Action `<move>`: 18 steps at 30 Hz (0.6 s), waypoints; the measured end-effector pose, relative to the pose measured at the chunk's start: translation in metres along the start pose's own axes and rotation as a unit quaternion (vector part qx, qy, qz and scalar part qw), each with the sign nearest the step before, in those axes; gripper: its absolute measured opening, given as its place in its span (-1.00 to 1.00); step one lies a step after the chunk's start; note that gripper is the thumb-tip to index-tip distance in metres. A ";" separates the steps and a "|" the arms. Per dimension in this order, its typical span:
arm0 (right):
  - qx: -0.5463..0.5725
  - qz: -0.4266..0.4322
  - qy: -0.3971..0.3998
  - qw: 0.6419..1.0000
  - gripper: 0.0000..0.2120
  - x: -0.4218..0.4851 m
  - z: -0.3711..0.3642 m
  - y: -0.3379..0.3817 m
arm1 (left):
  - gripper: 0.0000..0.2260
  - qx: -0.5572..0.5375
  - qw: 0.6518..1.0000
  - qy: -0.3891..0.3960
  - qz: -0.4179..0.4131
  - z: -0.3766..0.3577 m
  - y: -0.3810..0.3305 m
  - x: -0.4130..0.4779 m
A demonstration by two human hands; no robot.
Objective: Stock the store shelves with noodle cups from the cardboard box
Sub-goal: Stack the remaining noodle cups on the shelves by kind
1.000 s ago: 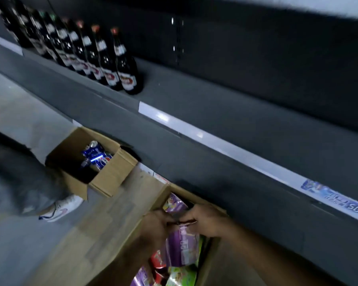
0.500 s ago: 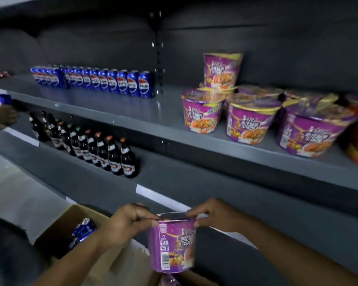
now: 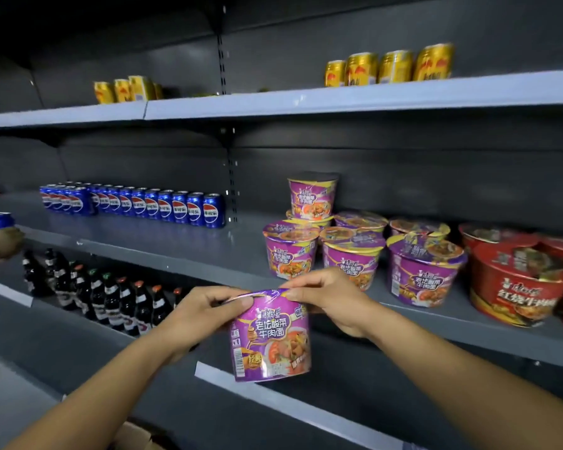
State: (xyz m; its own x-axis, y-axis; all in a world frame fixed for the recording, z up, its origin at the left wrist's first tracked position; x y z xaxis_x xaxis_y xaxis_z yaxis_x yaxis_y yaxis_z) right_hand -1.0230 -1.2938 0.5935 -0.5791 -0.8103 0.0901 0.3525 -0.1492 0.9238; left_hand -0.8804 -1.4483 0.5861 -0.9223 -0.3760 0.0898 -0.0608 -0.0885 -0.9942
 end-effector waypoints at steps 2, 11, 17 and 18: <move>-0.002 0.020 -0.036 0.999 -0.85 -0.001 0.009 0.019 | -0.84 0.009 1.000 -0.007 -0.022 -0.008 -0.021 0.008; -0.035 0.108 -0.173 0.978 -0.88 -0.014 0.065 0.078 | -0.87 0.051 0.988 -0.053 -0.134 -0.039 -0.107 0.038; -0.108 0.155 -0.208 0.960 -0.89 -0.010 0.107 0.087 | -0.94 0.125 0.966 -0.071 -0.217 -0.061 -0.137 0.065; -0.124 0.163 -0.209 0.956 -0.89 -0.009 0.116 0.088 | -0.93 0.136 0.963 -0.071 -0.223 -0.065 -0.139 0.071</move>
State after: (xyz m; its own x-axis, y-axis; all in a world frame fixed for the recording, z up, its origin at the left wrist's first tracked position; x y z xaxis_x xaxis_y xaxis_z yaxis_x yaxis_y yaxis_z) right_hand -1.0718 -1.2343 0.7174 -0.6331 -0.5477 0.5469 0.6982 -0.0991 0.7090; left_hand -0.9624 -1.4033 0.7269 -0.7646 -0.3655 0.5308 -0.3187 -0.5014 -0.8044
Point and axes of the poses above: each hand's wrist, its own x-axis towards the middle knuckle, its own z-axis out of the back of the hand, y = z × x, the point moved 3 cm from there along x, towards the middle knuckle, and after that the axes turned 12 degrees about -x, right-handed, at the moved point
